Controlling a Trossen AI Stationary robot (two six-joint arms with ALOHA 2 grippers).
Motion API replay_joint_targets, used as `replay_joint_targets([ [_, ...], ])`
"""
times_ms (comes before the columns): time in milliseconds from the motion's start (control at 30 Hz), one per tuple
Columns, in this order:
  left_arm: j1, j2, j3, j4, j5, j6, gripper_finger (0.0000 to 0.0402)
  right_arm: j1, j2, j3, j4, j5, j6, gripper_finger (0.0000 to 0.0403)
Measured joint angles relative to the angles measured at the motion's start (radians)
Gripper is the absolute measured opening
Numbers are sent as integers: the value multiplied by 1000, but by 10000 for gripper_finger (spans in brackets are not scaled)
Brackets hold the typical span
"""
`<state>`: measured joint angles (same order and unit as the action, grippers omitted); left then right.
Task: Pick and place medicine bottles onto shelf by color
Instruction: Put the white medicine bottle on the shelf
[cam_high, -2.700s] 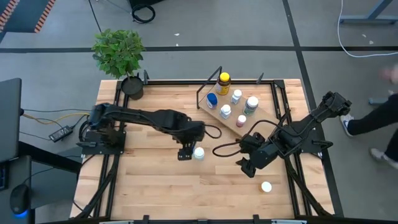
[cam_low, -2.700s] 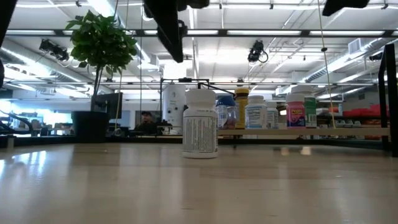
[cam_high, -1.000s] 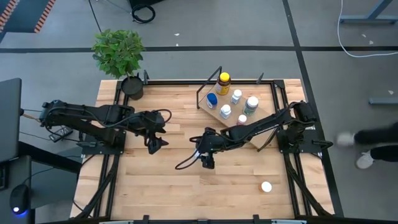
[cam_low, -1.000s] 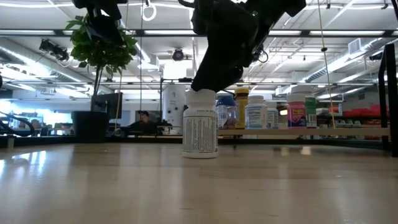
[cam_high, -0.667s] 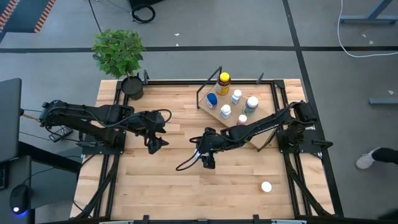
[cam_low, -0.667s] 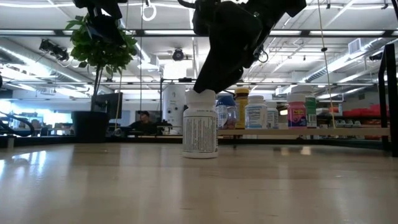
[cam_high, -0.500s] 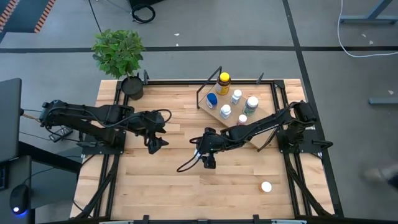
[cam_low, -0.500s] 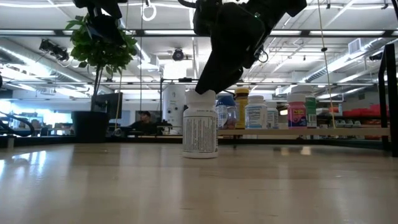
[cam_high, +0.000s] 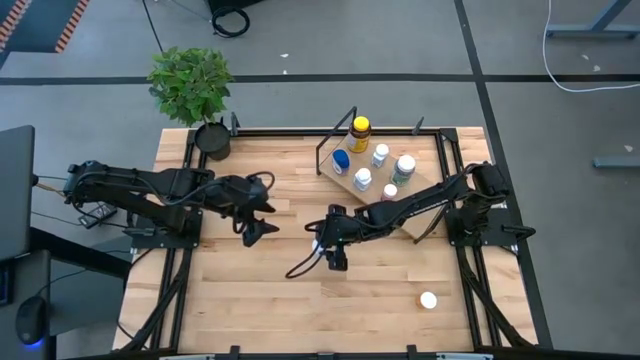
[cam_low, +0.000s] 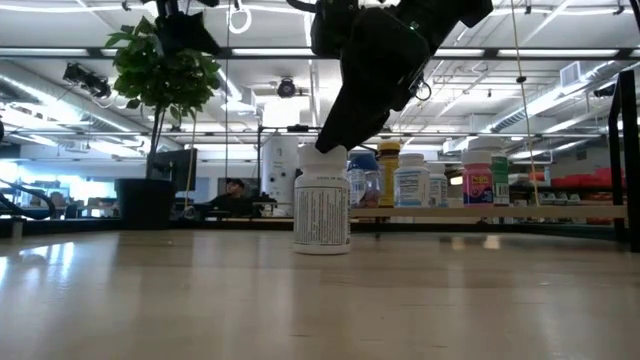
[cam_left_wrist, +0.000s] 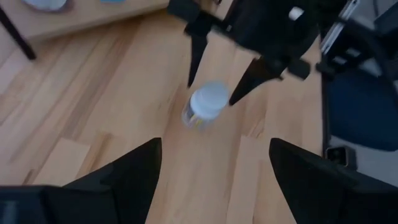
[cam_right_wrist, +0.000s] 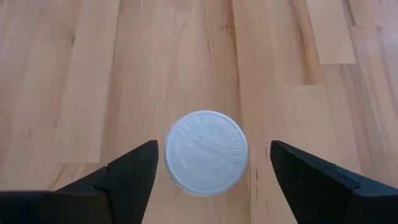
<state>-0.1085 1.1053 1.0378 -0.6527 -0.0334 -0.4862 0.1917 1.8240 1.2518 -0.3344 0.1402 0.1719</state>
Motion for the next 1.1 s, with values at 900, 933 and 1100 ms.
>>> replay_joint_targets([
  [900, 0, 0, 0, 36, 0, 0, 302, 2, 12, -31, 83, 4, 46, 317],
  [933, 0, 0, 0, 37, 0, 0, 302, 2, 17, -31, 82, 1, 50, 317],
  [1100, 0, 0, 1, 44, 0, 0, 302, 7, 54, -33, 90, -30, 65, 317],
])
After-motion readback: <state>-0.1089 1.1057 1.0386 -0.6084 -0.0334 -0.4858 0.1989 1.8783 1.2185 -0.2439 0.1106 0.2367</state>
